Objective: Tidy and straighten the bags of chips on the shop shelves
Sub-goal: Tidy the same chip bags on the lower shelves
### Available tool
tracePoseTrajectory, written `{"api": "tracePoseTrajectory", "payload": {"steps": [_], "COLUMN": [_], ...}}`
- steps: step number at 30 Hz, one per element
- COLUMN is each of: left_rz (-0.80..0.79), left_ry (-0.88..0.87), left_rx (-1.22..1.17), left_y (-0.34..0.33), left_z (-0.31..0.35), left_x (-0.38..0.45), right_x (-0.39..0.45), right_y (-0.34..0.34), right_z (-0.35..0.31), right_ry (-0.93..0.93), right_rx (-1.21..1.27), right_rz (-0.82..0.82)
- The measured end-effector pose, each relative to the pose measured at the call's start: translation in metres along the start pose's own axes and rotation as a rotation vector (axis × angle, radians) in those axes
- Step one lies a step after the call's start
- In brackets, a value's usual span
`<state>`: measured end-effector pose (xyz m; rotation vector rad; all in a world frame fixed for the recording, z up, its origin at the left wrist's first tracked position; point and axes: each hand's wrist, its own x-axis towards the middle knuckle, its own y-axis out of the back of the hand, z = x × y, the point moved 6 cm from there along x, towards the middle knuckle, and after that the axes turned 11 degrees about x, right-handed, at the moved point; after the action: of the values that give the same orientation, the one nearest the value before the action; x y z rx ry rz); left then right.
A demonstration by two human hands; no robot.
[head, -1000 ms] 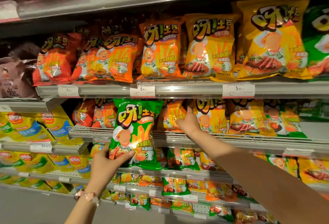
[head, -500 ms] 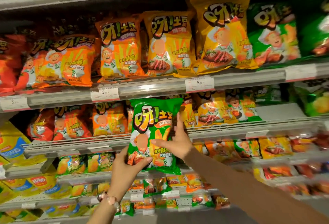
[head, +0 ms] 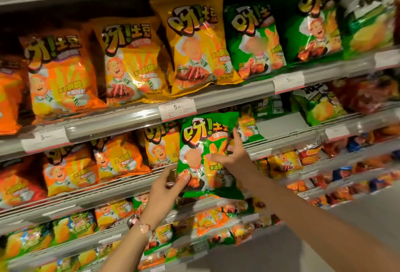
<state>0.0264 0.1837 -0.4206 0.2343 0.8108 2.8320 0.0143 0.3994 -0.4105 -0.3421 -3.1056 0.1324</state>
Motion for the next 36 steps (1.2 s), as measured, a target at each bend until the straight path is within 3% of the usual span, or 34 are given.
{"api": "tracePoseTrajectory", "payload": {"steps": [5,10,14,19,23,36], "left_rz": [0.206,0.269,0.100,0.046,0.055,0.133], "left_ry": [-0.135,-0.327,-0.170,-0.003,0.097,0.178], "left_rx": [0.195,0.676,1.018,1.235,1.294,1.415], "left_y": [-0.027,-0.073,-0.120,-0.156,-0.159,-0.158], "left_z": [0.039,0.081,0.078,0.068,0.059,0.057], "left_x": [0.037,0.071,0.109,0.139,0.149,0.152], "right_x": [0.020,0.042,0.067,0.100,0.123,0.172], "right_y": [0.076,0.151,0.200,0.242,0.256,0.254], "right_z": [-0.012,-0.021,-0.039,-0.056,-0.065,-0.029], "right_ry": [-0.030,-0.055,-0.014,0.042,0.082,0.067], "right_rx": [0.035,0.030,-0.043,-0.116,-0.193,-0.202], "right_rz": [0.066,0.173,0.257,0.271,0.223,0.098]}}
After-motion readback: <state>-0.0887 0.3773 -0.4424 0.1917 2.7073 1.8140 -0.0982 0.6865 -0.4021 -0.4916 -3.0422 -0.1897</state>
